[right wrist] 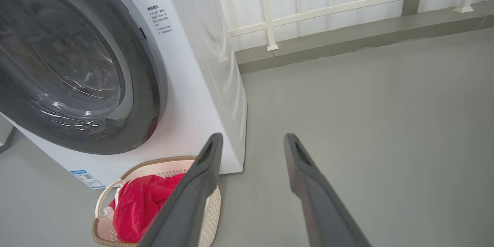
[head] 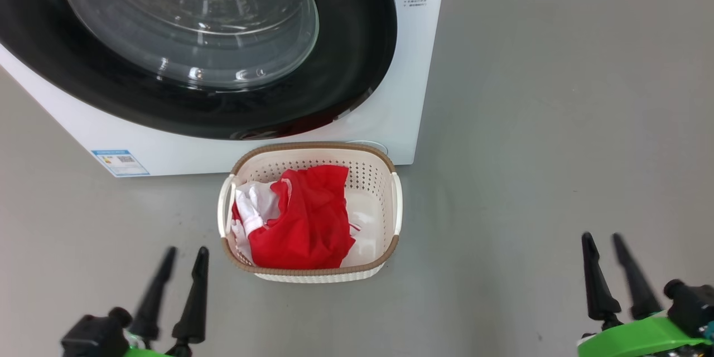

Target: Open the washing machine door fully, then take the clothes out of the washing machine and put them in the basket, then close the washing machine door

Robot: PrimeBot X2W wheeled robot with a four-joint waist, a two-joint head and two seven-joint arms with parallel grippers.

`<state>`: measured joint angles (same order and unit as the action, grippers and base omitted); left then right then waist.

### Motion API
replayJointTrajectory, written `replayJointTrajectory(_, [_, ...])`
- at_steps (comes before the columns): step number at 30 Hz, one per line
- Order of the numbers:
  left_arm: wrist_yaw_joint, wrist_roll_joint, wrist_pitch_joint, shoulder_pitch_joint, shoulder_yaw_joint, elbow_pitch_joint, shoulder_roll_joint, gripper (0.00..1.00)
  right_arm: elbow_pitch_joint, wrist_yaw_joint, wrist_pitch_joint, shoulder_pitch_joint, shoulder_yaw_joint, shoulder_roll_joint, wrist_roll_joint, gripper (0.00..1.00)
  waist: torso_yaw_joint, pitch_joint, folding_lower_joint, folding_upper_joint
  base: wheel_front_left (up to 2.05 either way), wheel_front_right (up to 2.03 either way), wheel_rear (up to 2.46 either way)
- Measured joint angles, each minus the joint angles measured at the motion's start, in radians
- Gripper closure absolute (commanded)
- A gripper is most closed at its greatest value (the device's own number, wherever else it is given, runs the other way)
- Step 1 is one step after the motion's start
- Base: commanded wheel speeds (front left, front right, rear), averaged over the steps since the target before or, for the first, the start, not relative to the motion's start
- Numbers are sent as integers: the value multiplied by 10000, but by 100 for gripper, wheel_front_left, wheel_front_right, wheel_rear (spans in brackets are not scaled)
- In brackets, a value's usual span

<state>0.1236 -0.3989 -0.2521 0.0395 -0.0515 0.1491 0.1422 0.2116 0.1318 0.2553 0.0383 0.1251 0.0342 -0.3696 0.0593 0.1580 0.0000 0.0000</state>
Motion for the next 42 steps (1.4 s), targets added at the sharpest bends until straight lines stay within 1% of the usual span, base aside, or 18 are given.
replayJointTrajectory(4, [-2,-2,56,-8,-142,500,-255,100,529,0,-4,8,-82,-169,0,100,-1,-1,0,0,0,0,0])
replayJointTrajectory(6, [-2,-86,109,-29,-180,570,-318,100,598,0,-33,12,-90,-190,-77,100,-4,-7,0,0,0,0,0])
replayJointTrajectory(11, [-2,-633,207,-30,-169,570,-311,100,598,0,-173,12,-96,-184,-604,100,-27,-102,5,0,0,0,0])
replayJointTrajectory(42, [-2,-3758,924,-25,-40,761,-316,100,612,0,-972,-29,-150,-84,-3749,100,-178,-466,2,0,0,0,0])
